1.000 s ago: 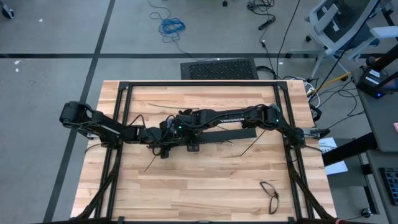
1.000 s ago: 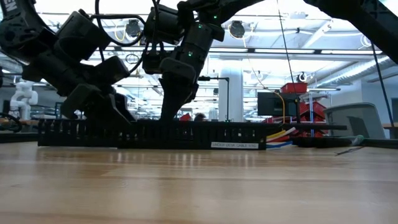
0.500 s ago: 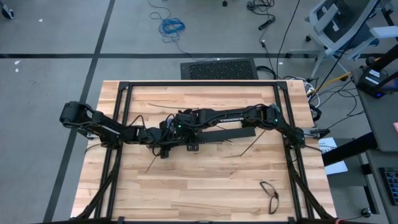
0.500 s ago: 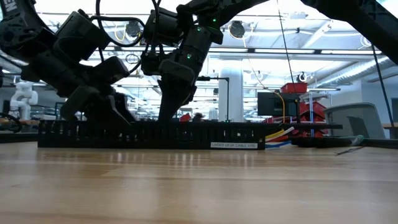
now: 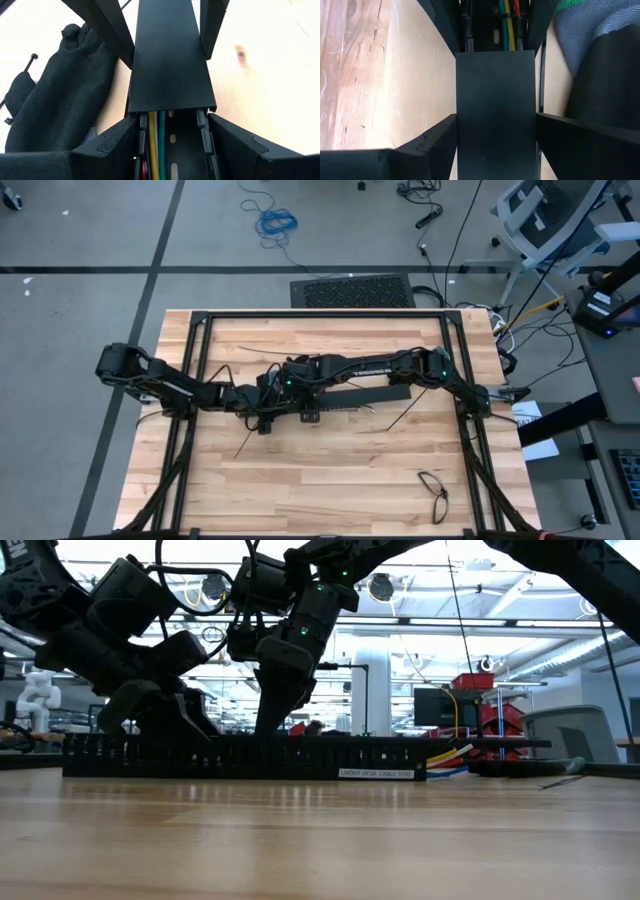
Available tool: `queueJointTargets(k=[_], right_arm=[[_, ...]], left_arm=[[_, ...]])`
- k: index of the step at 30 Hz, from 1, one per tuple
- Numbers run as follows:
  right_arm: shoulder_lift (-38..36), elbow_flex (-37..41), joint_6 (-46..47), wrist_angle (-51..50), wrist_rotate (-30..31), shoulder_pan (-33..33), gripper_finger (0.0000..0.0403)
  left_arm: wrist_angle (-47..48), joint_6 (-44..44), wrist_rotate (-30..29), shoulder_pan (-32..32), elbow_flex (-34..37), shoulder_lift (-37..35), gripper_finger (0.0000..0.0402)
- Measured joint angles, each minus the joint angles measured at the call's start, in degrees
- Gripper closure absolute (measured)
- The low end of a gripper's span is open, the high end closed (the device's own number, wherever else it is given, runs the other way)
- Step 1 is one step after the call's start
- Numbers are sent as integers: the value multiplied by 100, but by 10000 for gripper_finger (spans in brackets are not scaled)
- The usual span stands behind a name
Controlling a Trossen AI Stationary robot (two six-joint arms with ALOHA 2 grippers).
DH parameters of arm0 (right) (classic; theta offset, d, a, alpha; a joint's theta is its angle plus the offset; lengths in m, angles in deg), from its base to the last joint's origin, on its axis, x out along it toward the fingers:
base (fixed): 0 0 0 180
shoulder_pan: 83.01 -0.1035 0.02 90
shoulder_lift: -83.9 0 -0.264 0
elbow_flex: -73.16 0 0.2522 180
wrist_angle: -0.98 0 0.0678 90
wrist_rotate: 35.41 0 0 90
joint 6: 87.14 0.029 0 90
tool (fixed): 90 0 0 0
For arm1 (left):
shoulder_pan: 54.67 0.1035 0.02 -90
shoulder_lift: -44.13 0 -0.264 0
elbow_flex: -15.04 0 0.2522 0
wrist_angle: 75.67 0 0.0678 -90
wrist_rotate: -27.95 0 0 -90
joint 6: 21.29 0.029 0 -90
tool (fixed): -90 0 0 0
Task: Ziptie cables
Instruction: Close the cable duct
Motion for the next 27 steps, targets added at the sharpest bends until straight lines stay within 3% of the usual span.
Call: queueJointTargets(k=[5, 11, 15, 21, 27], right_arm=[[2, 4, -4, 20, -29, 4, 163], [2, 7, -4, 23, -30, 4, 163], [4, 7, 6, 51, 5, 6, 163], [7, 7, 28, 123, 68, 60, 163], [11, 12, 36, 131, 9, 111, 163]], left_arm=[[109, -386, 15, 86, -17, -11, 150], [227, -458, -31, 214, -27, -20, 65], [373, 54, -304, 215, -34, -22, 9], [1185, 163, -661, 215, -57, -28, 25], [1390, 184, -700, 168, -30, -163, 27]])
